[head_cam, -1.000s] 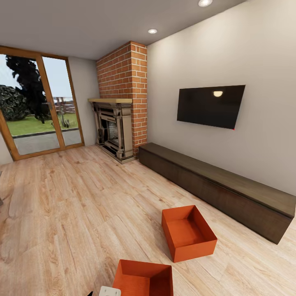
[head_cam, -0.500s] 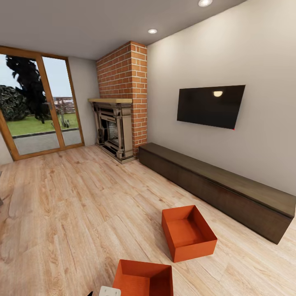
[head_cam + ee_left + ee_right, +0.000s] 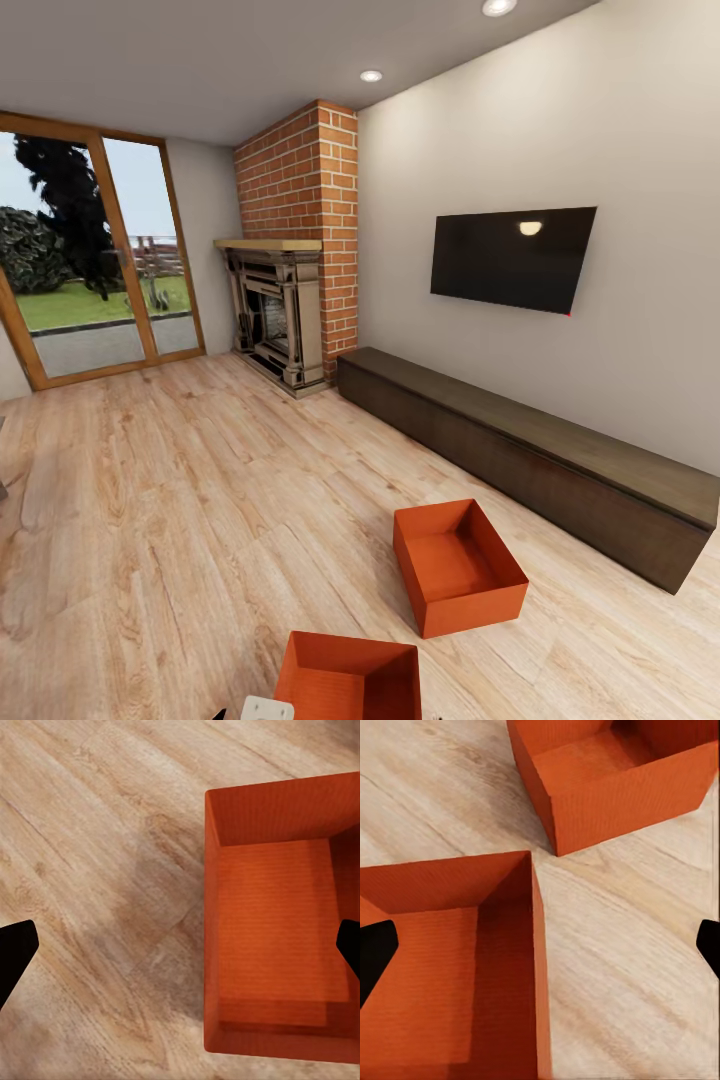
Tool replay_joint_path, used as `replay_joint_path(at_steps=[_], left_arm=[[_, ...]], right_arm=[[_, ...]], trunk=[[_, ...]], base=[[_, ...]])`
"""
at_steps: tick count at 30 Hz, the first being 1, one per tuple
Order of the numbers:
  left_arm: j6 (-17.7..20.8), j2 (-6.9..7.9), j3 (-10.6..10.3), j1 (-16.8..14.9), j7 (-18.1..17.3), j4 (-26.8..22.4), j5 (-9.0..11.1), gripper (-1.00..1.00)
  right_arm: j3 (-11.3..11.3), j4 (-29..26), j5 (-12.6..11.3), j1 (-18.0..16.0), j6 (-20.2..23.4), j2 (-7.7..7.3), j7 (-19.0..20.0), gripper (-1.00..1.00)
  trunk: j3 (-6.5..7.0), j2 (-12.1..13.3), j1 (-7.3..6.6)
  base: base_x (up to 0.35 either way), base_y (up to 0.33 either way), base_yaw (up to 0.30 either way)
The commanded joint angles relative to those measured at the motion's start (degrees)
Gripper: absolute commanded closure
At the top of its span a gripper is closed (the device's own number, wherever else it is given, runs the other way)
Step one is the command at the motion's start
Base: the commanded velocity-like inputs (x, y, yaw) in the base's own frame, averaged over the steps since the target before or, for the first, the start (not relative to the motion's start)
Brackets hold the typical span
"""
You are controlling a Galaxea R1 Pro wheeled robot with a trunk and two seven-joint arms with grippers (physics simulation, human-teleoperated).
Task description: Move the two storage containers from the living room to the garage. In the garage, place one container on the floor and stack the other container on top of it (either order is fine).
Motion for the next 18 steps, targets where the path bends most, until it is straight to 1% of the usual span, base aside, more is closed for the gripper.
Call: replay_joint_path(at_steps=[1,7,18], left_arm=[[-0.1,0.0,-0.2,0.0,0.4,0.1,-0.5,-1.0],[-0.2,0.0,-0.2,0.0,0.4,0.1,-0.4,-1.0],[-0.6,0.0,0.0,-0.1,0.4,0.1,-0.2,-1.0]], right_arm=[[0.0,0.1,-0.4,0.0,-0.2,0.0,-0.4,-1.0],[0.4,0.2,-0.5,0.0,-0.2,0.0,-1.7,-1.0],[1.1,0.3,-0.1,-0.1,-0.3,0.09,-1.7,-1.0]], trunk=[[-0.06,0.0,0.0],[-0.06,0.0,0.0],[-0.06,0.0,0.0]], base=[[0.0,0.0,0.0],[0.0,0.0,0.0],[0.0,0.0,0.0]])
